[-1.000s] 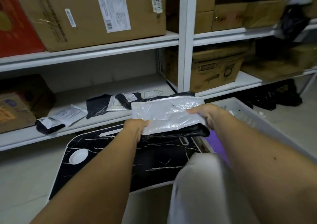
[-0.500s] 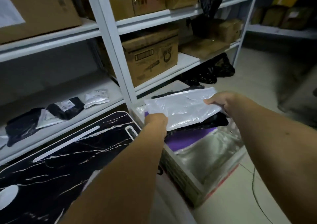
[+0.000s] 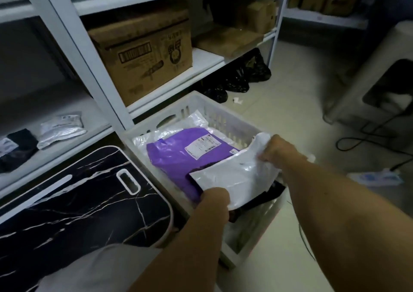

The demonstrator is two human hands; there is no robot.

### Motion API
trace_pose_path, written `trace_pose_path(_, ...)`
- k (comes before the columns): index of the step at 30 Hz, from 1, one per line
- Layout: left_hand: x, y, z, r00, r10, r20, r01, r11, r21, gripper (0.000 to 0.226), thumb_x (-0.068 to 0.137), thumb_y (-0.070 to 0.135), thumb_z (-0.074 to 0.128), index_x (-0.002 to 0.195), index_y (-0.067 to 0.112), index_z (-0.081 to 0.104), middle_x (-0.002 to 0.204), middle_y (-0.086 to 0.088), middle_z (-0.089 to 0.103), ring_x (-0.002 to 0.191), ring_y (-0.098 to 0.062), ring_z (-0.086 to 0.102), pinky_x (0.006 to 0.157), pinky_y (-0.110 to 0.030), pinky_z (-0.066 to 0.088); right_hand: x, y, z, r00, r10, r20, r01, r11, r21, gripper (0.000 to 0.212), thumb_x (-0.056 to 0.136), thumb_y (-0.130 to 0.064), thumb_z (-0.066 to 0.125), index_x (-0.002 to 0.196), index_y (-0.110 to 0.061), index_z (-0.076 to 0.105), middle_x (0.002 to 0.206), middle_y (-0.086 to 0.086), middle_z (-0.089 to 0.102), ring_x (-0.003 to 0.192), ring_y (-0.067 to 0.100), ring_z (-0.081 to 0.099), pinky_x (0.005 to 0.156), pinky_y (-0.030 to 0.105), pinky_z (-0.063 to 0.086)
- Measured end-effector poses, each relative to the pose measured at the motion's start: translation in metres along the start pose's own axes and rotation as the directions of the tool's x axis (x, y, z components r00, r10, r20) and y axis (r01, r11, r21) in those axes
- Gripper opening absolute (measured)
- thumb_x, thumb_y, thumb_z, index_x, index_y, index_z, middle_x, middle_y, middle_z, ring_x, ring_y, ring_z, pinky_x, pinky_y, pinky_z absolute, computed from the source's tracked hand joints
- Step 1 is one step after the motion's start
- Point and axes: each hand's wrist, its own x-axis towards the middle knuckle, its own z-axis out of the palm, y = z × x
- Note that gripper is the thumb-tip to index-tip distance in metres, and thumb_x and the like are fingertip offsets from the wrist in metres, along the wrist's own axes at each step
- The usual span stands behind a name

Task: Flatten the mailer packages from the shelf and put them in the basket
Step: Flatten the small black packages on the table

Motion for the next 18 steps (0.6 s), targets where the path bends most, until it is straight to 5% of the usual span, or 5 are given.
trace_pose_path(5, 0.003, 0.008, 0.017, 0.989, -0.092, 0.114, 0.074, 0.986, 0.151, 0.049, 0.103, 0.021, 0.039, 0.147, -0.001, 0.030, 0.153, -0.017, 0.029, 0.139, -0.033, 0.030, 0.116, -0.041, 0.018, 0.005, -0.001, 0.041, 0.942, -0.035, -0.334, -0.084, 0.939, -0.333, 0.052, 0.094, -0.035, 0.044, 0.141, -0.016, 0.033, 0.140, 0.013, 0.042, 0.132, 0.031, 0.035, 0.107, 0.056, 0.029)
trace_pose_path(8, 0.007, 0.005, 0.022, 0.980, -0.191, -0.051, 0.191, 0.982, -0.007, 0.057, 0.099, 0.030, 0.043, 0.147, 0.000, 0.030, 0.150, -0.017, 0.032, 0.137, -0.030, 0.034, 0.111, -0.038, 0.029, -0.005, -0.008, 0.070, 0.921, -0.022, -0.390, -0.156, 0.895, -0.418, 0.052, 0.098, -0.026, 0.038, 0.147, -0.016, 0.023, 0.149, 0.019, 0.025, 0.140, 0.035, 0.018, 0.109, 0.057, 0.025)
trace_pose_path(11, -0.004, 0.006, 0.021, 0.910, -0.227, -0.348, 0.165, 0.966, -0.198, 0.082, 0.085, 0.033, 0.058, 0.148, 0.004, 0.015, 0.152, -0.020, 0.016, 0.140, -0.034, 0.022, 0.111, -0.043, 0.028, -0.013, -0.018, 0.100, 0.966, -0.012, -0.260, -0.069, 0.951, -0.301, 0.060, 0.097, -0.047, 0.039, 0.150, -0.031, 0.017, 0.157, 0.015, 0.007, 0.145, 0.042, 0.000, 0.108, 0.066, 0.020)
trace_pose_path(13, -0.004, 0.002, 0.021, 0.896, -0.029, -0.442, 0.039, 0.999, 0.014, 0.083, 0.087, 0.035, 0.057, 0.151, 0.018, 0.006, 0.158, -0.016, -0.001, 0.145, -0.036, 0.001, 0.115, -0.050, 0.017, -0.014, -0.024, 0.115, 0.991, 0.026, -0.128, -0.046, 0.986, -0.157, 0.071, 0.091, -0.069, 0.034, 0.151, -0.040, 0.011, 0.161, 0.009, -0.005, 0.145, 0.045, -0.011, 0.108, 0.072, 0.014)
trace_pose_path(18, 0.015, -0.019, 0.015, 0.979, 0.169, -0.117, -0.112, 0.914, 0.389, 0.065, 0.096, 0.030, 0.038, 0.152, 0.035, 0.007, 0.161, -0.003, -0.001, 0.147, -0.033, -0.005, 0.114, -0.061, 0.009, -0.012, -0.025, 0.136, 0.997, 0.063, 0.055, -0.051, 0.980, -0.194, 0.090, 0.078, -0.083, 0.039, 0.150, -0.045, 0.001, 0.161, 0.006, -0.017, 0.143, 0.047, -0.017, 0.106, 0.075, 0.012)
